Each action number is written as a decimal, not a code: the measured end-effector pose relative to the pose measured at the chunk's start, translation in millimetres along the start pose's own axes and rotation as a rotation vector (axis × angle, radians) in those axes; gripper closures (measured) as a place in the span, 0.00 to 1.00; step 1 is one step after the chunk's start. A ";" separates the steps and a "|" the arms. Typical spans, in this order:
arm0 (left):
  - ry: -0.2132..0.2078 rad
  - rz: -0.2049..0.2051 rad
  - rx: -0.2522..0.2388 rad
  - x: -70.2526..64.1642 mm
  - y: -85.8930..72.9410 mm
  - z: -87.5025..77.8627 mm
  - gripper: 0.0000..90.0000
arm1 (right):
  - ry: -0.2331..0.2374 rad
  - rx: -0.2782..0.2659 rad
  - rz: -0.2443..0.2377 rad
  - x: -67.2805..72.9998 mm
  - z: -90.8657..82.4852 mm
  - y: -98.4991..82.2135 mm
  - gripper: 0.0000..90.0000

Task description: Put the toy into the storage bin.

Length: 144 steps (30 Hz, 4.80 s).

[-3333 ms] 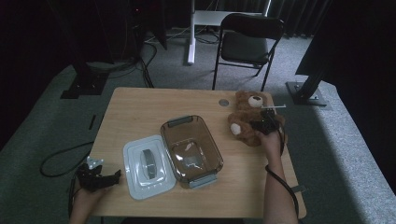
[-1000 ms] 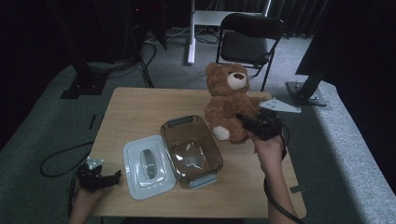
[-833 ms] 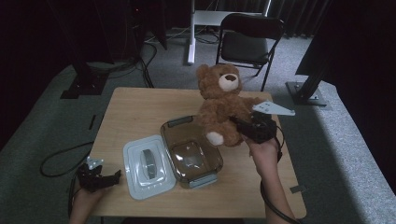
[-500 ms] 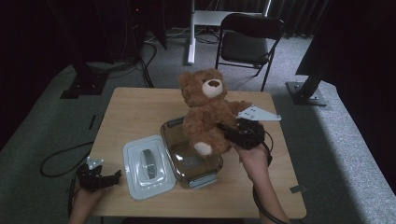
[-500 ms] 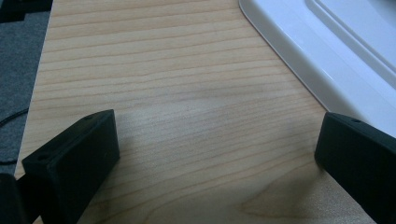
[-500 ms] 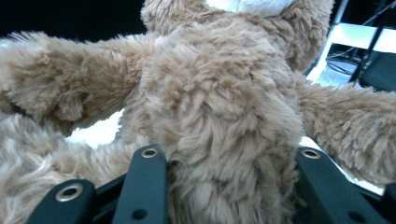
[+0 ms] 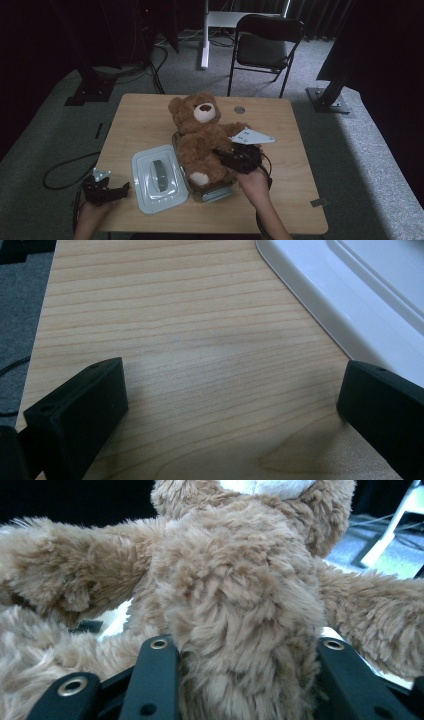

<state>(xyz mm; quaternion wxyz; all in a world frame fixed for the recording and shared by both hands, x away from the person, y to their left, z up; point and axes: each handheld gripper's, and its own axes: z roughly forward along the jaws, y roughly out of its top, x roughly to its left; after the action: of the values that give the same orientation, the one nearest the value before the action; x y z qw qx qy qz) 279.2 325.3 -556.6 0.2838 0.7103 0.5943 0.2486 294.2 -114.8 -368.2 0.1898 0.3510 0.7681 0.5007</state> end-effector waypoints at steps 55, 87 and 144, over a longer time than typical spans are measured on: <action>0.000 0.001 -0.002 -0.3 -0.4 -0.1 0.01 | -0.028 0.067 0.006 8.1 30.8 19.2 0.28; -0.001 0.000 -0.002 -0.3 -0.4 -0.1 0.01 | -0.032 0.227 0.055 -5.3 119.9 49.7 0.26; -0.001 0.001 -0.001 -0.3 -0.5 -0.3 0.01 | -0.047 0.611 -0.007 -2.6 185.8 -2.8 0.30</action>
<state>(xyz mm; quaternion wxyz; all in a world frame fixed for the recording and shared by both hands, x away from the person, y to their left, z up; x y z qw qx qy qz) 278.6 325.1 -556.7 0.2842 0.7106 0.5937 0.2486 414.5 0.8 -450.1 0.0947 0.4006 0.8798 0.2376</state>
